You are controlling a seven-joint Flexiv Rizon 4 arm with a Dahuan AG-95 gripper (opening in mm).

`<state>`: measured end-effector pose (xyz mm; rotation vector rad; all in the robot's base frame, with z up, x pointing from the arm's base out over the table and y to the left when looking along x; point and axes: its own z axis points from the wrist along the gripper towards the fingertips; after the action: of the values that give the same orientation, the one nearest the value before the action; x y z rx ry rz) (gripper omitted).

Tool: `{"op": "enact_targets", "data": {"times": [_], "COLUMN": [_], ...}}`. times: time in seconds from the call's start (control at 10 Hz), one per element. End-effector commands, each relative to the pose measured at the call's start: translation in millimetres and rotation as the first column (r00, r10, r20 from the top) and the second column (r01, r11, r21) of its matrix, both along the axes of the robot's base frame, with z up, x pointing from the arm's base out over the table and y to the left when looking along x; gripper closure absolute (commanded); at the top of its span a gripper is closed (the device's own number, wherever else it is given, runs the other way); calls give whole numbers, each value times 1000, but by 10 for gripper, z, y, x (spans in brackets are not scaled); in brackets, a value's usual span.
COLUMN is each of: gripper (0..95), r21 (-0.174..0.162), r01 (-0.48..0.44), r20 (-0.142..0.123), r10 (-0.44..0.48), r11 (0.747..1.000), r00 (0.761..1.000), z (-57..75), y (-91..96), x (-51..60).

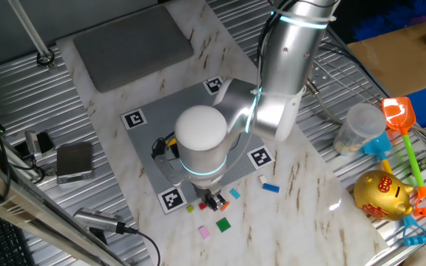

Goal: Build with small Lego blocks

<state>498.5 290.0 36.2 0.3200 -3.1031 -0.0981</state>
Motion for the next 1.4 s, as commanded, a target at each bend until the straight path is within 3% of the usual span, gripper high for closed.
{"op": "enact_targets", "data": {"times": [0.1, 0.8, 1.2, 1.4], "gripper": [950, 950, 950, 950], "r21": [1, -7, -8, -15], "r01": [-25, -80, -75, -35], "r20": [-9, -8, -30, -25], "r10": [25, 80, 75, 35], "r11": [1000, 997, 997, 999], "r00": [1000, 997, 997, 999], "z": [128, 118, 118, 118], "y": [-173, -873, -873, -873], "x": [18, -112, -112, -112]}}
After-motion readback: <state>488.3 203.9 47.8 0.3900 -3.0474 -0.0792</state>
